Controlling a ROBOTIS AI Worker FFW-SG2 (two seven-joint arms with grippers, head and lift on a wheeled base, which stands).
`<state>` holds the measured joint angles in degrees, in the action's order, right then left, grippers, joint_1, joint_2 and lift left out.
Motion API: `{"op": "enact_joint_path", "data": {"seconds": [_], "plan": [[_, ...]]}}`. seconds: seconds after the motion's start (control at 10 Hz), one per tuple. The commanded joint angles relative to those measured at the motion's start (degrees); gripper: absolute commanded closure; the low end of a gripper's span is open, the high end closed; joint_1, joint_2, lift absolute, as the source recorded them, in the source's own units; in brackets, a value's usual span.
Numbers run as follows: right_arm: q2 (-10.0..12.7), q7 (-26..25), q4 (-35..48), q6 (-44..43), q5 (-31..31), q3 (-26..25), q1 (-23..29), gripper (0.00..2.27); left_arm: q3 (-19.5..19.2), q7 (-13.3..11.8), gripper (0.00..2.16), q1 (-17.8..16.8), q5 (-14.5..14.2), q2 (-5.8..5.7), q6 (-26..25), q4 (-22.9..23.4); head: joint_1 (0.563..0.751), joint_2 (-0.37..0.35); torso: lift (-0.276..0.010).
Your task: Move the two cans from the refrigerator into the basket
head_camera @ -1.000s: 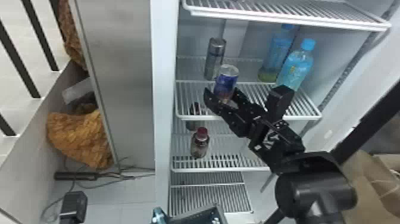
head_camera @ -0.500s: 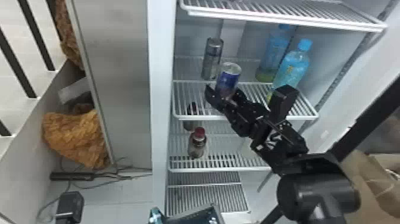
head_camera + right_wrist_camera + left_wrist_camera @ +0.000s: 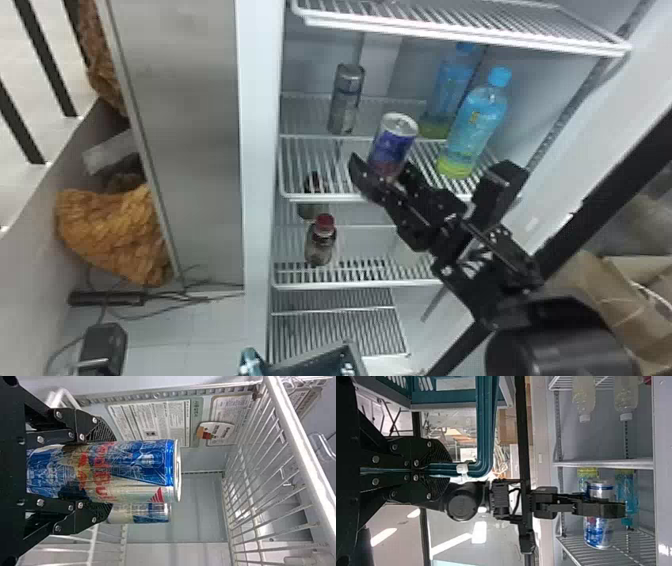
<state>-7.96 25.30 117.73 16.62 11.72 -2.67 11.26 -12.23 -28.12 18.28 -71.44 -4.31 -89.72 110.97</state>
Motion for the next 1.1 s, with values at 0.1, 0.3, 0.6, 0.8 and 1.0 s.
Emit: {"op": "enact_joint_path", "data": {"seconds": [0.1,0.3,0.6,0.8,1.0], "plan": [[0.0,1.9,5.0,3.2,0.5,-1.2,4.9,1.20,0.0,0.0,1.20,0.0,0.0,0.09,-0.3,0.1,0.695,-0.225,-0.035],[0.1,2.1,9.0,5.0,1.2,-1.6,8.9,1.20,0.0,0.0,1.20,0.0,0.1,0.00,-0.3,-0.1,0.695,-0.226,-0.035],[0.0,4.7,13.5,9.4,2.0,-2.1,13.4,1.20,0.2,0.0,1.20,-0.1,0.4,-0.08,-0.3,0.1,0.695,-0.223,-0.035],[0.0,5.9,16.5,12.6,2.2,-3.0,15.9,1.20,0.4,0.1,1.20,-0.3,0.5,-0.08,-0.3,-0.1,0.695,-0.218,-0.035],[-0.7,7.8,19.7,16.4,2.9,-3.8,19.0,1.20,0.4,0.1,1.20,-0.3,0.6,-0.08,-0.3,-0.1,0.695,-0.223,-0.035]]}}
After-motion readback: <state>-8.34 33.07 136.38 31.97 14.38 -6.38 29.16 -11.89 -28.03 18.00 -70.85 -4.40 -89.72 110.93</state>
